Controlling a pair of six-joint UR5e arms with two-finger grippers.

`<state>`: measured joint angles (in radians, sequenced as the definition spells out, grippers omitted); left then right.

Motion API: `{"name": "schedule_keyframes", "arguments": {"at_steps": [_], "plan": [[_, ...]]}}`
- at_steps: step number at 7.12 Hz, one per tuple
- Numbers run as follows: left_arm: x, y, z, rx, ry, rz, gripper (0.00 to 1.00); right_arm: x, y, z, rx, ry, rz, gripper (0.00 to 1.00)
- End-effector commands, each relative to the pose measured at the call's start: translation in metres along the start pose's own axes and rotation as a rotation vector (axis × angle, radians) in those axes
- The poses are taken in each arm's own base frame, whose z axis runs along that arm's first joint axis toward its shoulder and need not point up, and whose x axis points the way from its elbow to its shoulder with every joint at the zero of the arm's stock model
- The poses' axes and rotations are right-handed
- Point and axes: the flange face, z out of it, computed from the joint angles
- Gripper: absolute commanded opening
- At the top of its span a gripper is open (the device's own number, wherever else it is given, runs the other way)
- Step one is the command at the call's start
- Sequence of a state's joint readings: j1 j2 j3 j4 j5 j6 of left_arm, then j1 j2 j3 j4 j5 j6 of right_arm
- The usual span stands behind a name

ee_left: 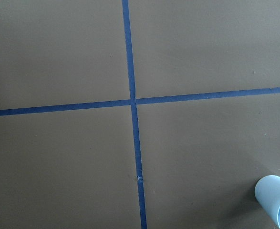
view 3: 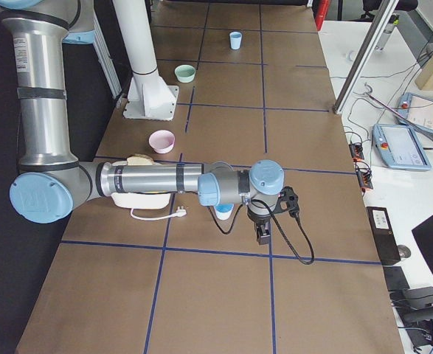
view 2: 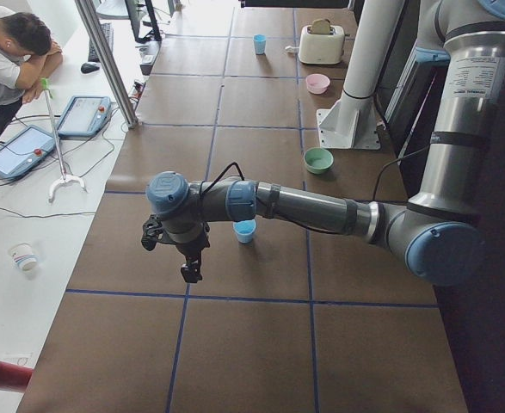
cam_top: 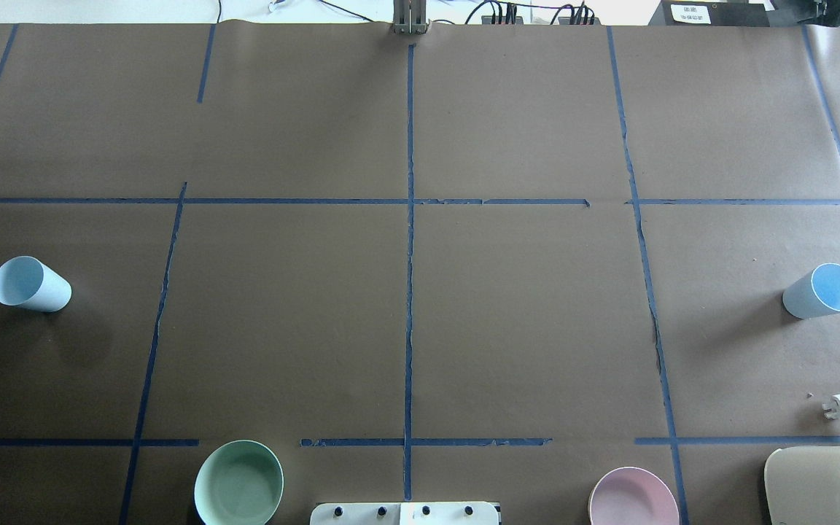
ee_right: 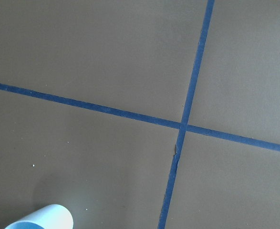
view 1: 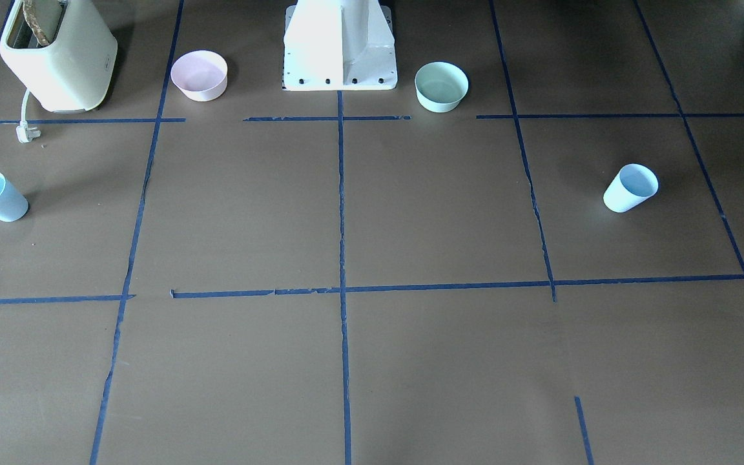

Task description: Stack blue cups with both arms

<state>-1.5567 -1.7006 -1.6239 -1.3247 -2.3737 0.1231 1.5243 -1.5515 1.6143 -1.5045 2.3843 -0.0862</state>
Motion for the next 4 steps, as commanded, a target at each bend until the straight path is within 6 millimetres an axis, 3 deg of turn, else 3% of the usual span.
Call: {"name": "schedule_keyframes", "arguments": {"at_steps": [1, 4], "plan": [[0.0009, -0.0024, 0.0004, -0.002, -0.005, -0.001, 1.00, -0.0039, -0.0036, -0.0029, -0.014, -0.005, 0.014, 1.00], [0.0067, -0.0013, 0.0022, -0.006, -0.036, 0.018, 1.00, -0.0040, -0.0042, -0.0029, -0.014, -0.007, 0.014, 1.00]]}}
